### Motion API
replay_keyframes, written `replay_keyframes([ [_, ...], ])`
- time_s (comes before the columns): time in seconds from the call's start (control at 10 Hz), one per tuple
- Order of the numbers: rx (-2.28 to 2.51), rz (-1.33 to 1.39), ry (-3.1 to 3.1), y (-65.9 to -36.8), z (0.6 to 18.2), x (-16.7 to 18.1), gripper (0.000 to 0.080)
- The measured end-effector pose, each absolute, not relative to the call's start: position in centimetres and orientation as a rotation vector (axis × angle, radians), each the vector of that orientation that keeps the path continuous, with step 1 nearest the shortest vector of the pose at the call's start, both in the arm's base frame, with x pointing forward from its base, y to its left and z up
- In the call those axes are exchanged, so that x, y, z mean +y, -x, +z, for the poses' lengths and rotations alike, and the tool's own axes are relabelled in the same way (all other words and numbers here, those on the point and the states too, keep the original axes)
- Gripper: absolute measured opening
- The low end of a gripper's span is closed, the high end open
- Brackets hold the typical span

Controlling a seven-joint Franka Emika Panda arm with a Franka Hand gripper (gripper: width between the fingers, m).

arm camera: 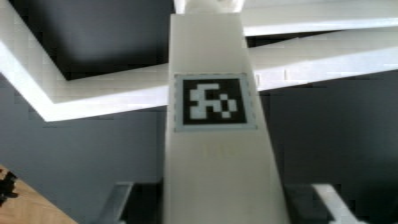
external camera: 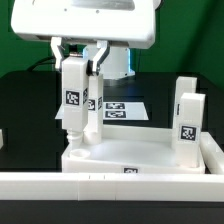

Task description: Assemble desk

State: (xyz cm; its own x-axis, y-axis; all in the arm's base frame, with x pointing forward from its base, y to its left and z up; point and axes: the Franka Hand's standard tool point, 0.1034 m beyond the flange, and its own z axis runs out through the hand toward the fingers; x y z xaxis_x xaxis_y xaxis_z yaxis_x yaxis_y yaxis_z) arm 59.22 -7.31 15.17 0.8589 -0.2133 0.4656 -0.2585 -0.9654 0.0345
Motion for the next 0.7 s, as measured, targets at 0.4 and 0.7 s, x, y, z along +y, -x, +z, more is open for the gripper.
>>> replay_keyframes([
  [0.4,-0.358,0.694,-2.935,-59.2,14.0,-7.0,0.029],
  [0.7,-0.354,0.691,-2.936,-59.1,13.9,-6.9,0.029],
])
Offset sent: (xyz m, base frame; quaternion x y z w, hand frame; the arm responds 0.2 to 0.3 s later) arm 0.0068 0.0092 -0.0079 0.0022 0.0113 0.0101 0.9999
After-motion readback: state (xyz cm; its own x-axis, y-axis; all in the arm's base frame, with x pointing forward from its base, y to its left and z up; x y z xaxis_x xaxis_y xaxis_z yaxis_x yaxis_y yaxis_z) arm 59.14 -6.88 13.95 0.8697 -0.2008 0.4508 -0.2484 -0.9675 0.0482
